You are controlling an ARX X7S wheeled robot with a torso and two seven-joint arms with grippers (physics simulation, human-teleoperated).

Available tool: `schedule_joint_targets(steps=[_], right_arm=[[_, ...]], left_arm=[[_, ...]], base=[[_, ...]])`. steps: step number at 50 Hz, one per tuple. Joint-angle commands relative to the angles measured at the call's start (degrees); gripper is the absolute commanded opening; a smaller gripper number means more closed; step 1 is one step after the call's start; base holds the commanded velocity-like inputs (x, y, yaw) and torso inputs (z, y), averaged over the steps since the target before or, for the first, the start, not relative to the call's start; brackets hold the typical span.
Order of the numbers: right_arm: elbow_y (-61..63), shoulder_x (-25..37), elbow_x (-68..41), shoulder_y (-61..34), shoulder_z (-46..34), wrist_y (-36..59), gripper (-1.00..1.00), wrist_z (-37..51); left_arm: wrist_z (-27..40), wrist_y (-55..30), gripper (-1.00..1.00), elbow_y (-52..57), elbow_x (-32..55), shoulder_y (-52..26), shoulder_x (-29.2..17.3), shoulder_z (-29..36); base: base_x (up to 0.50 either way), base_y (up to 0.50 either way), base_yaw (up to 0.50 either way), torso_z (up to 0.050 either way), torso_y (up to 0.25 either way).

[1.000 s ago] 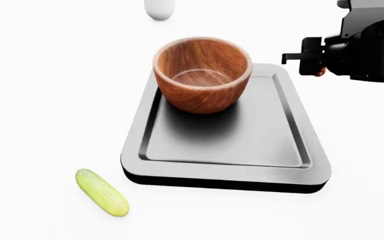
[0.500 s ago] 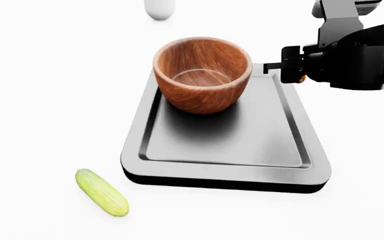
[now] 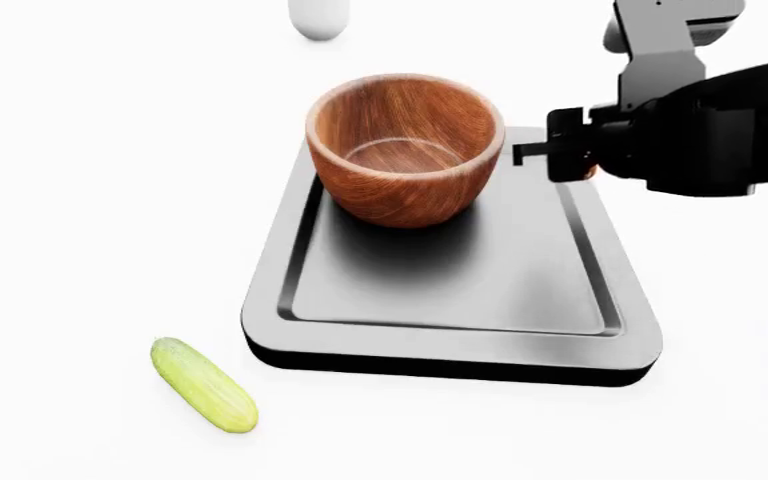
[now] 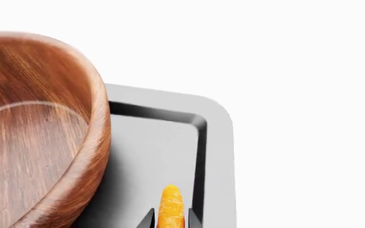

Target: Place the two vegetables and bowl onto the tray for setting up a vegetable dip station.

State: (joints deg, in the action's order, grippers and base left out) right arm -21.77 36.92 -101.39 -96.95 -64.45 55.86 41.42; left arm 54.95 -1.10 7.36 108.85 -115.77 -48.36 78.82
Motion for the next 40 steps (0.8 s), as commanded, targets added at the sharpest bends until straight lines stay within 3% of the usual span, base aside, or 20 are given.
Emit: schedule_joint_targets(steps=[1,40], right_arm=[[1.23,0.26,-0.19,0.61,0.73,-0.16,-1.0,0.05],[12.02,4.79,-5.98,5.44,3.27,-2.12,-1.0,4.47]], left_arm=[[0.02,-0.19,1.0,-0.09,-0.2,0.27,0.12,-0.28],[0.33,-0.98,1.0,-0.13,-0.35,0.77,0.22,-1.44]], base=[[0.0,0.0,0.0,0.0,0.0],[0.0,0.0,0.0,0.0,0.0]])
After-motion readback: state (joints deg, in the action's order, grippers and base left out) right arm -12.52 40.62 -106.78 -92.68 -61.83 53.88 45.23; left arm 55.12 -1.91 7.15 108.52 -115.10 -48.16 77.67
